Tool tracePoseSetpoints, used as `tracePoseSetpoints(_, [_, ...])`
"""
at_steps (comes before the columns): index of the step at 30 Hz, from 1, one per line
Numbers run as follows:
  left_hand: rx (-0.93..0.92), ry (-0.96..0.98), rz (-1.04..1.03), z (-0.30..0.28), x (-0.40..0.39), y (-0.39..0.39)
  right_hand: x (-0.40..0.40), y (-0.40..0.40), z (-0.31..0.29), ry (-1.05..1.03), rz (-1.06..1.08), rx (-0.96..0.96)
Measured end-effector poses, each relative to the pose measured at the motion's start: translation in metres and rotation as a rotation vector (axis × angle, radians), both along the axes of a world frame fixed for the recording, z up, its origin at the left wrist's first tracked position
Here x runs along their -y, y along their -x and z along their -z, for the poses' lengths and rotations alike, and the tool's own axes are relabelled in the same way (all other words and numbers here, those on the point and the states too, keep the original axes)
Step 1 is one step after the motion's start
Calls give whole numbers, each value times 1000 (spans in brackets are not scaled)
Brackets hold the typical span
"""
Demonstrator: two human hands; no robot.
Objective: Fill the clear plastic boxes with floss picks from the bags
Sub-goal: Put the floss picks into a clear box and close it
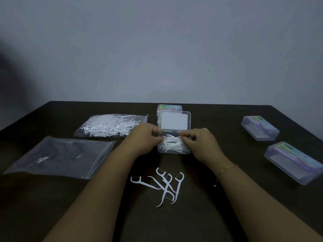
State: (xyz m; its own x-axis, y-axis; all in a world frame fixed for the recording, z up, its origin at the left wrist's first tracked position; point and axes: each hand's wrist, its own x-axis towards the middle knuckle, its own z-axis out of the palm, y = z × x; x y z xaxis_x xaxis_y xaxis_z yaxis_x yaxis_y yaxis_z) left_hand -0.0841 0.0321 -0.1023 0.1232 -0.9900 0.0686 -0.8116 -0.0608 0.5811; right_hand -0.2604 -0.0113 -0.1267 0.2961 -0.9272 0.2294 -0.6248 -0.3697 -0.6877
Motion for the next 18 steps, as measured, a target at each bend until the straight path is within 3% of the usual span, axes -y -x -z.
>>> tracePoseSetpoints(18, [-96, -58, -59, -8, -8, -5, -12, 4, -19, 21, -19, 4])
